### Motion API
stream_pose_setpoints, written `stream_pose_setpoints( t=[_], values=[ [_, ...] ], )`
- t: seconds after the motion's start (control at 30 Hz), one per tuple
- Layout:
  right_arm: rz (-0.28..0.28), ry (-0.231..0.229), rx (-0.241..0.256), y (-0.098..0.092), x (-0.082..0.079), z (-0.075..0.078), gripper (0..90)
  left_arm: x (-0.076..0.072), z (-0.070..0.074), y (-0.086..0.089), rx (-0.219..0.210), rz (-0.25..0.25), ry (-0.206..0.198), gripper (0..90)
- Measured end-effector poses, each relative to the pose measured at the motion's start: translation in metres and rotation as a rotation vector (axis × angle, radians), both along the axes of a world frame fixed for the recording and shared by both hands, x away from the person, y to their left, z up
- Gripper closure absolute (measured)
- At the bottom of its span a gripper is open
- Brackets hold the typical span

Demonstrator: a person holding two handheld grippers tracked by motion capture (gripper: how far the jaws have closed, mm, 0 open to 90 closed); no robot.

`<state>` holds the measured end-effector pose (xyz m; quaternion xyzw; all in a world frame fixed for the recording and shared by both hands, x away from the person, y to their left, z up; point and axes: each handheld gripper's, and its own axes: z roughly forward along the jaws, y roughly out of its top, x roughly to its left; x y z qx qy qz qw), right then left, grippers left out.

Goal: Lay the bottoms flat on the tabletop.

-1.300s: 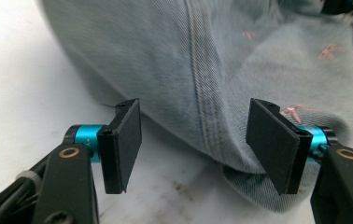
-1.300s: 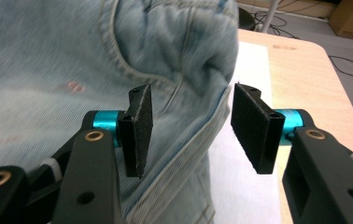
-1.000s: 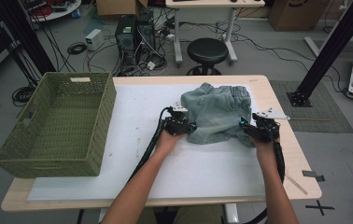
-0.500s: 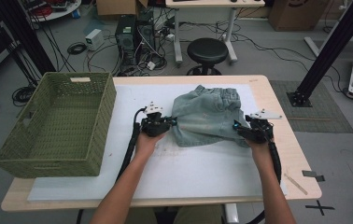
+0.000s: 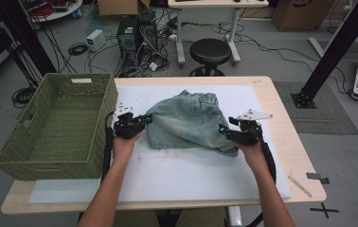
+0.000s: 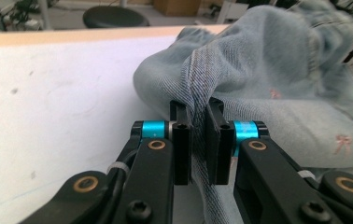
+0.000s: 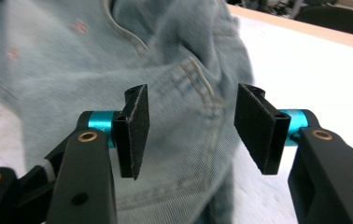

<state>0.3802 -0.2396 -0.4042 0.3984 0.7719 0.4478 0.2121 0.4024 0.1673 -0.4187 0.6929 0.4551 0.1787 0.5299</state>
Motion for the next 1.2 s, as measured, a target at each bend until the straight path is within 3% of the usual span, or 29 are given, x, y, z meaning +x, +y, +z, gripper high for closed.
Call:
stream_pose_setpoints(
  t=[0.07, 0.2, 0.3, 0.4, 0.47, 0.53, 0.67, 0.7, 0.77, 0.8, 0.87, 0.9, 0.97, 1.0, 1.2],
  values=[
    [0.020, 0.005, 0.000, 0.005, 0.002, 0.001, 46.4, 0.003, -0.003, -0.001, -0.001, 0.006, 0.018, 79.7],
    [0.015, 0.053, -0.060, 0.019, 0.019, -0.006, 47.6, 0.005, -0.008, -0.002, 0.005, 0.017, 0.049, 56.9],
    [0.017, 0.092, -0.099, 0.029, 0.032, -0.016, 50.4, 0.005, -0.008, -0.002, 0.003, 0.013, 0.046, 49.3],
    [0.035, 0.116, -0.158, 0.035, 0.039, -0.021, 73.9, 0.004, -0.007, -0.003, 0.003, 0.004, 0.027, 47.4],
    [0.053, 0.102, -0.176, 0.033, 0.039, -0.018, 79.0, 0.004, -0.006, -0.003, -0.001, -0.004, 0.020, 46.4],
    [0.014, 0.068, -0.168, 0.025, 0.039, -0.011, 80.3, 0.003, -0.006, -0.003, -0.010, -0.006, 0.013, 45.0],
    [-0.180, 0.005, -0.136, -0.003, 0.043, 0.004, 80.4, 0.002, -0.004, -0.003, -0.013, -0.012, -0.002, 43.7],
    [-0.180, 0.005, -0.136, -0.003, 0.043, 0.004, 80.4, 0.002, -0.004, -0.003, -0.013, -0.012, -0.002, 43.6],
    [-0.295, -0.019, -0.148, -0.018, 0.046, 0.009, 80.4, 0.002, -0.004, -0.004, -0.007, -0.012, -0.006, 43.6],
    [-0.395, -0.016, -0.163, -0.033, 0.050, 0.010, 80.2, 0.002, -0.006, -0.005, -0.004, -0.019, -0.003, 43.6],
    [-0.471, 0.032, -0.187, -0.045, 0.056, 0.006, 79.9, 0.003, -0.007, -0.006, -0.006, -0.025, 0.000, 43.6],
    [-0.483, 0.065, -0.181, -0.050, 0.059, 0.002, 79.6, 0.004, -0.008, -0.007, -0.001, -0.032, 0.001, 43.6],
    [-0.484, 0.079, -0.177, -0.053, 0.059, -0.001, 78.7, 0.004, -0.009, -0.008, 0.001, -0.038, 0.001, 43.6],
    [-0.465, 0.065, -0.148, -0.054, 0.056, -0.004, 73.9, 0.005, -0.011, -0.010, 0.000, -0.053, -0.003, 43.7],
    [-0.402, -0.001, -0.115, -0.043, 0.039, 0.003, 58.6, 0.010, -0.016, -0.014, -0.025, -0.091, -0.010, 43.8]
  ],
)
